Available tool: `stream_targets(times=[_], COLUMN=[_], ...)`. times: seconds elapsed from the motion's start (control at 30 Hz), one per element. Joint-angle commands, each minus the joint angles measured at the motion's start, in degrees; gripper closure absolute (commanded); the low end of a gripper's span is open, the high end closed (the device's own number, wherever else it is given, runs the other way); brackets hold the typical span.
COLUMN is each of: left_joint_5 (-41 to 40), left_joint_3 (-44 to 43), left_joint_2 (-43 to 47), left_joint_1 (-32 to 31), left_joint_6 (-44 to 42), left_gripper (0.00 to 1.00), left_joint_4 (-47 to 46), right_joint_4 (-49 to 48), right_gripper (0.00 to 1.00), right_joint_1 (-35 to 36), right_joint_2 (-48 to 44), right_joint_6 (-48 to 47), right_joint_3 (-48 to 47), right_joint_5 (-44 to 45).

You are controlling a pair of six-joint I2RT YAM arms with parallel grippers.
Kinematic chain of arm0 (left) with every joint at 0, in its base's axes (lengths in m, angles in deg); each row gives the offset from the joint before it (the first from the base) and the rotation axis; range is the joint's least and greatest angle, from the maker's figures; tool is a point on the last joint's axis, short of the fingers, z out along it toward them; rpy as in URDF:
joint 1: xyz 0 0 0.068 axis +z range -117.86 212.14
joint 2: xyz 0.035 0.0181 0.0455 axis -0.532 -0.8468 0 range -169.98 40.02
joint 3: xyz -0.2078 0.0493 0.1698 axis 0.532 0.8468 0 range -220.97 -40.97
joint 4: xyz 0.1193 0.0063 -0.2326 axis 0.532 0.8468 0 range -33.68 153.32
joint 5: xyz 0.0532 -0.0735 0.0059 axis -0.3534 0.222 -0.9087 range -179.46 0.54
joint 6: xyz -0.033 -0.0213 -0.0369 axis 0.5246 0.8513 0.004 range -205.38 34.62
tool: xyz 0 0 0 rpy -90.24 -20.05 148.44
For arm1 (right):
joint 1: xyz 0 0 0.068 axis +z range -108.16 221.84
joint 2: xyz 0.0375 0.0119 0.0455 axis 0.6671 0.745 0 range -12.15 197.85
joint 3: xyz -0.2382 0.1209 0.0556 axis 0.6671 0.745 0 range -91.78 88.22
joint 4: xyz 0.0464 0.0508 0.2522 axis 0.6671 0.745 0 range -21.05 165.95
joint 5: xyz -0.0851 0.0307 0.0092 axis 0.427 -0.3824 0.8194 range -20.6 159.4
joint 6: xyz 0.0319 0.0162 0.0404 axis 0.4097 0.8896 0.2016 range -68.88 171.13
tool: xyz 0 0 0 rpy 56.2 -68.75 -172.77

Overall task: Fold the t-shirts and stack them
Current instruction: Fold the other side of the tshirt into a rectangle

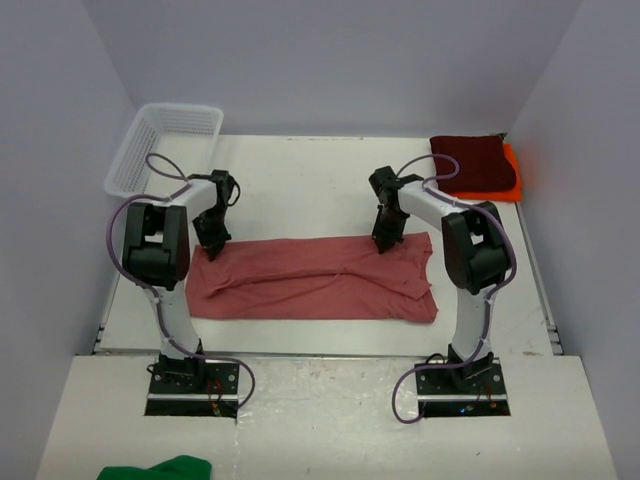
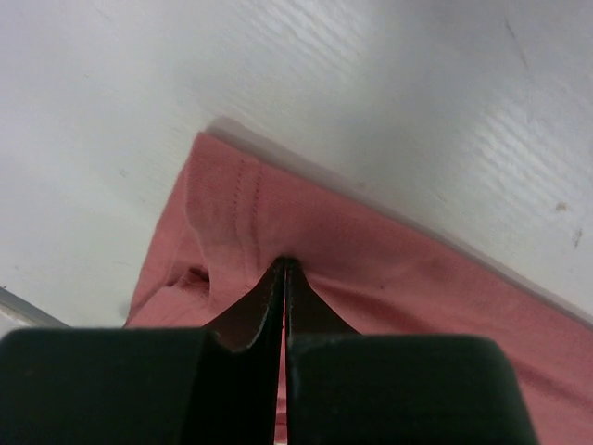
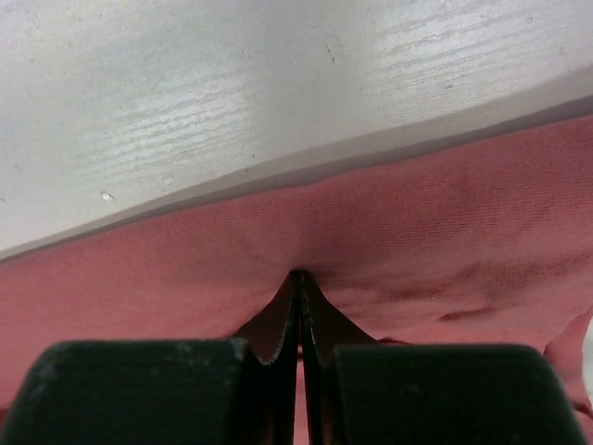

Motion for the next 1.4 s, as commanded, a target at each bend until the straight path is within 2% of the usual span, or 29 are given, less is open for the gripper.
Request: stream_targets(times=[0.0, 0.27, 0.4, 0.53, 0.63, 0.73, 0.77, 0.83, 0.93, 1.07, 1.2, 1.37], left_joint_5=[-7.8, -12.9, -12.1, -11.1, -7.9, -7.0, -6.8, -6.7, -4.2, -2.0, -0.3, 2.0], left_joint_3=[-5.5, -14.1, -12.4, -10.2, -9.1, -8.7, -8.8, -8.9, -8.3, -7.0, -5.8, -4.4], left_joint_2=[-3.1, -6.8, -4.1, 0.2, 3.8, 5.3, 5.8, 6.7, 8.6, 10.4, 9.7, 9.3], left_joint_1=[1.1, 1.5, 1.4, 0.2, -2.1, -5.3, -6.0, -8.6, -10.4, -11.3, -11.2, -11.2], left_joint_6=[3.2, 4.6, 2.3, 0.2, -2.9, -4.1, -4.6, -5.3, -6.6, -7.3, -7.7, -8.4], left_gripper=[1.0, 1.0, 1.0, 1.0, 1.0, 1.0, 1.0, 1.0, 1.0, 1.0, 1.0, 1.0], left_joint_4=[2.4, 7.3, 4.5, 2.0, -0.5, -2.2, -2.2, -2.7, -3.7, -5.2, -5.8, -7.4], right_joint_4=[2.3, 3.6, 4.5, 8.1, 6.0, -1.4, -3.2, -4.8, -1.5, -0.8, -4.3, -4.6], right_gripper=[1.0, 1.0, 1.0, 1.0, 1.0, 1.0, 0.98, 0.77, 0.67, 0.67, 0.65, 0.64], right_joint_1=[0.1, -1.4, -1.5, -1.5, -0.9, -0.9, -0.9, -0.9, -0.8, -0.7, -0.6, 0.4], right_joint_2=[3.3, 4.7, 5.0, 3.0, -1.9, -11.3, -13.2, -17.0, -17.7, -18.0, -18.6, -17.1], right_joint_6=[5.2, 6.2, 6.3, 6.4, 0.8, -4.7, -5.9, -8.2, -11.0, -12.5, -12.8, -11.7], right_joint_3=[-2.9, -7.1, -8.9, -12.1, -12.3, -7.4, -6.2, -4.6, -5.0, -1.1, 5.5, 7.6], right_joint_5=[5.0, 4.4, 5.2, 13.9, 14.4, 7.6, 5.3, -0.1, -3.6, -7.8, -10.6, -10.3])
